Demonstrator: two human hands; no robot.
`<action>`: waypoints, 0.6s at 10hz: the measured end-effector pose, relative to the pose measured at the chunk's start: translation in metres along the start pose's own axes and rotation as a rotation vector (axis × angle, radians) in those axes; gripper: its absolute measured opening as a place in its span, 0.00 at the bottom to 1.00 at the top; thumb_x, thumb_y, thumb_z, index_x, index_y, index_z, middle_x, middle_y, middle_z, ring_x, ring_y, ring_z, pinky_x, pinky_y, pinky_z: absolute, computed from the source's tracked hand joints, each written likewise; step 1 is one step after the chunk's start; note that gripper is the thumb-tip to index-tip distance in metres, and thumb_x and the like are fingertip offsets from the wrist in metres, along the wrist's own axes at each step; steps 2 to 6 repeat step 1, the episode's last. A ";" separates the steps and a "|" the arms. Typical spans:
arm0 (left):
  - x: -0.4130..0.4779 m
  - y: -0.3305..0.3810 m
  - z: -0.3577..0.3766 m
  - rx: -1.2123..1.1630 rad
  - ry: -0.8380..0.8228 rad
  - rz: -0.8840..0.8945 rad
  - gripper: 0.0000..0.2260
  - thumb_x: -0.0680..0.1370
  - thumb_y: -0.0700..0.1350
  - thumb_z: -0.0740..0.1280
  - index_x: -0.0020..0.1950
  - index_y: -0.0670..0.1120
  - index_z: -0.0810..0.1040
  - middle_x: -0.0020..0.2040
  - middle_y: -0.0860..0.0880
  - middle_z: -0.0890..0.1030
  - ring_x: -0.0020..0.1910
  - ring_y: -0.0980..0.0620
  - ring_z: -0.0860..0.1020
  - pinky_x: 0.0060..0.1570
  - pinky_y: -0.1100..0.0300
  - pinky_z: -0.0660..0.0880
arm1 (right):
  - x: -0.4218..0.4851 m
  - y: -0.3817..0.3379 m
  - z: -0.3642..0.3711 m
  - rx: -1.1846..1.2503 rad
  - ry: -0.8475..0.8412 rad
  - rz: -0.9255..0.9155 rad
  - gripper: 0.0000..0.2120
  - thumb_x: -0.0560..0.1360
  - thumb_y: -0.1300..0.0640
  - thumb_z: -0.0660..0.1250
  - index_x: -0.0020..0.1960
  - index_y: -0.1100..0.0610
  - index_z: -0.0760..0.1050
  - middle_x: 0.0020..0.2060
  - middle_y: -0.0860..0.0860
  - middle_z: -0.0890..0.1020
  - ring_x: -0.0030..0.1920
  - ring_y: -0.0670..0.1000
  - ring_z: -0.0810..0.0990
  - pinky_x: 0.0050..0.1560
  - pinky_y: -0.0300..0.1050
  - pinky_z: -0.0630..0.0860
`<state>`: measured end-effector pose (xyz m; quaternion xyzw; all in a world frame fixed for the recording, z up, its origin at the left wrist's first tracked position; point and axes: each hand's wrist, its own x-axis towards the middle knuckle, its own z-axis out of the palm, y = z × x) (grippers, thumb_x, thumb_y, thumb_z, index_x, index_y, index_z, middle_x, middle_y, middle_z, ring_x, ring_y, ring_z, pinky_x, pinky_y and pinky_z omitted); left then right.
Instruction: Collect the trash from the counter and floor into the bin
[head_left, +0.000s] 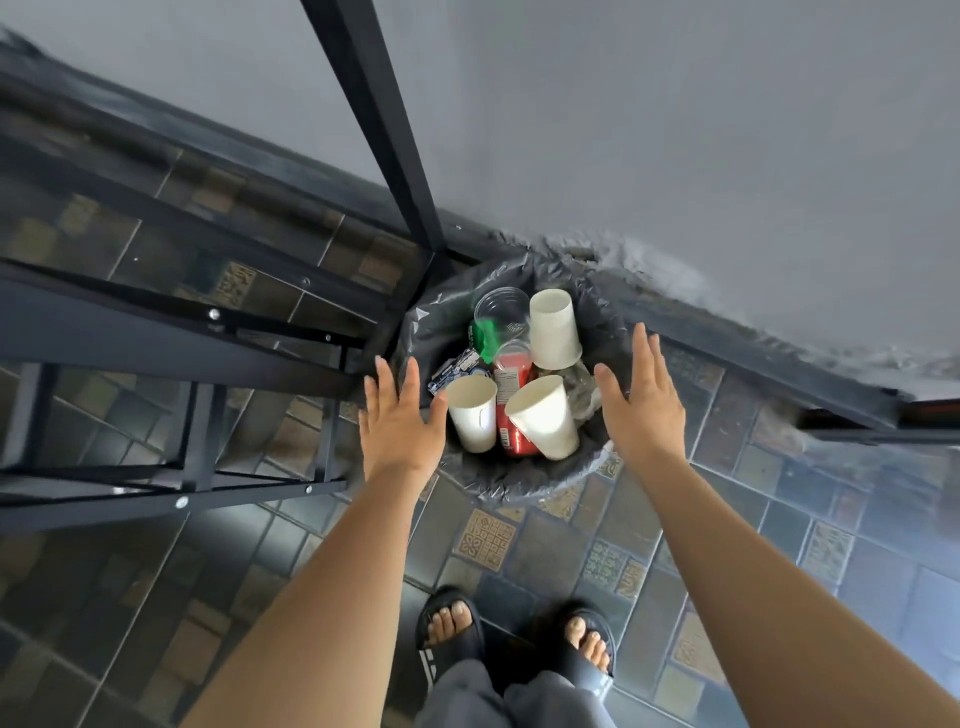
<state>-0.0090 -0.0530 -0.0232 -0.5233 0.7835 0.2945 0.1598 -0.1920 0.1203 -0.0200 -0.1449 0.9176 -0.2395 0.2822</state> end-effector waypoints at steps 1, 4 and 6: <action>-0.029 0.026 -0.036 0.123 0.044 0.066 0.29 0.83 0.59 0.47 0.81 0.50 0.43 0.80 0.49 0.38 0.79 0.48 0.39 0.76 0.48 0.41 | -0.021 -0.028 -0.031 -0.144 -0.001 -0.075 0.31 0.82 0.40 0.50 0.80 0.46 0.43 0.79 0.44 0.46 0.79 0.47 0.44 0.78 0.50 0.47; -0.029 0.026 -0.036 0.123 0.044 0.066 0.29 0.83 0.59 0.47 0.81 0.50 0.43 0.80 0.49 0.38 0.79 0.48 0.39 0.76 0.48 0.41 | -0.021 -0.028 -0.031 -0.144 -0.001 -0.075 0.31 0.82 0.40 0.50 0.80 0.46 0.43 0.79 0.44 0.46 0.79 0.47 0.44 0.78 0.50 0.47; -0.029 0.026 -0.036 0.123 0.044 0.066 0.29 0.83 0.59 0.47 0.81 0.50 0.43 0.80 0.49 0.38 0.79 0.48 0.39 0.76 0.48 0.41 | -0.021 -0.028 -0.031 -0.144 -0.001 -0.075 0.31 0.82 0.40 0.50 0.80 0.46 0.43 0.79 0.44 0.46 0.79 0.47 0.44 0.78 0.50 0.47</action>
